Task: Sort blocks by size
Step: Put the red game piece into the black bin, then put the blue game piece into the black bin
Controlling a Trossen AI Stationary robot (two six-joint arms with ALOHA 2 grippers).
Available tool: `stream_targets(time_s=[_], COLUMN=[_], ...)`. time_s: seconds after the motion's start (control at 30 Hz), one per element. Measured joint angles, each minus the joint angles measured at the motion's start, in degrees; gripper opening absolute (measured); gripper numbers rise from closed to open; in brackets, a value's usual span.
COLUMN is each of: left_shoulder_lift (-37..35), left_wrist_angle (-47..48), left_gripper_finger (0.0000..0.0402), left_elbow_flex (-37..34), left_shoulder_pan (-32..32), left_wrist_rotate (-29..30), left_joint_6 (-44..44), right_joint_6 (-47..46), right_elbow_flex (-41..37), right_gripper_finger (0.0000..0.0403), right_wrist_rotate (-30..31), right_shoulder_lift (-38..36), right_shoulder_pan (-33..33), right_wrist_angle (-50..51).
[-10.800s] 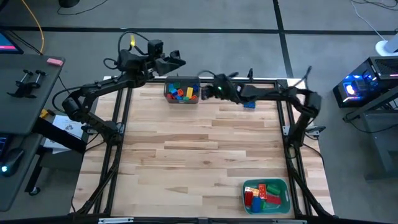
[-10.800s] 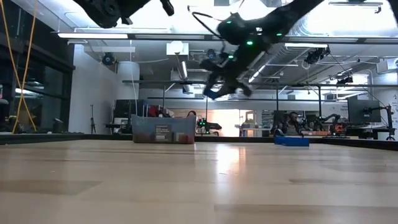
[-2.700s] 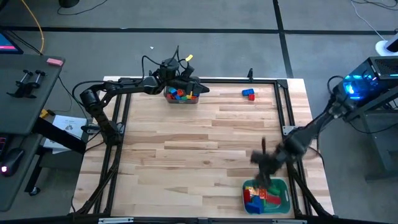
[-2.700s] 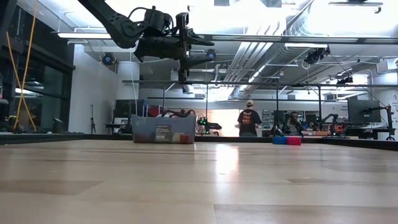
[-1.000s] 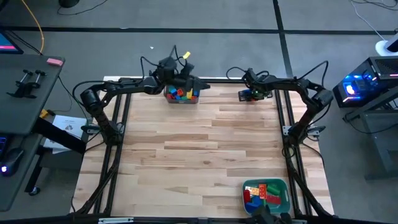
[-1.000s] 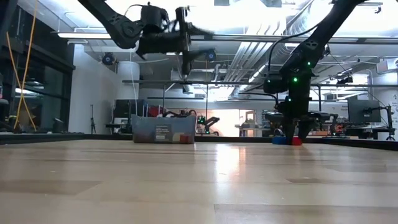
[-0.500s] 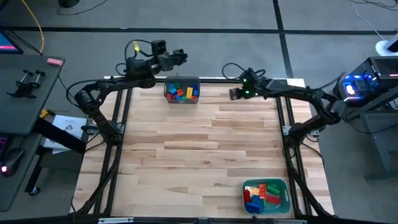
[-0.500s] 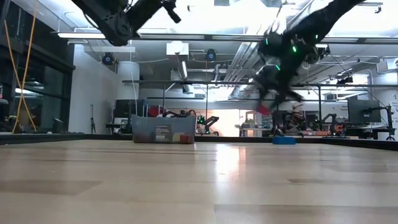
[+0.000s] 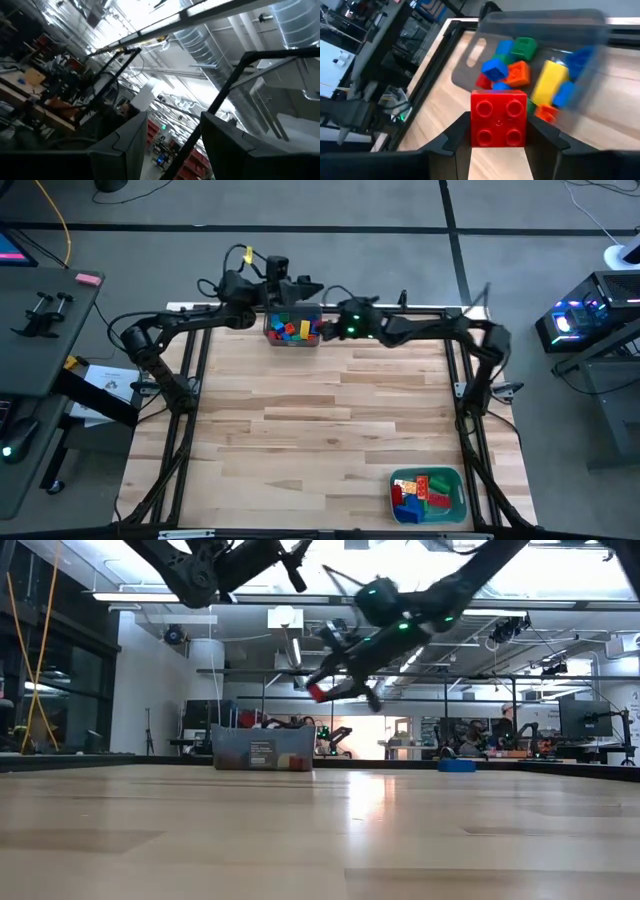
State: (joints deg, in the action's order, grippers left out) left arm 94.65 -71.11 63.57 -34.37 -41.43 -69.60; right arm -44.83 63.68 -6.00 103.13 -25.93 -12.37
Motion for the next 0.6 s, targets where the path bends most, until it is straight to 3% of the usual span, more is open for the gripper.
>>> stream_targets(time_s=[0.2,0.33,0.6], left_shoulder_lift=[-0.02,-0.02,-0.09], left_wrist_angle=[-0.65,-0.79,-0.98], left_gripper_finger=[0.0171,0.0171,0.0171], left_elbow_flex=[0.00,0.00,0.00], left_shoulder_pan=[1.51,1.47,1.37], left_wrist_rotate=[0.00,-0.04,-0.09], left_joint_6=[0.79,0.67,0.85], right_joint_6=[0.96,3.30,13.58], right_elbow_flex=[12.70,19.44,27.29], right_gripper_finger=[0.0137,0.0140,0.0299], right_wrist_rotate=[-1.66,-1.81,-3.81], right_shoulder_lift=[10.08,13.40,13.66], right_shoulder_pan=[-0.88,-1.34,-2.40], right_wrist_angle=[0.83,7.77,21.34])
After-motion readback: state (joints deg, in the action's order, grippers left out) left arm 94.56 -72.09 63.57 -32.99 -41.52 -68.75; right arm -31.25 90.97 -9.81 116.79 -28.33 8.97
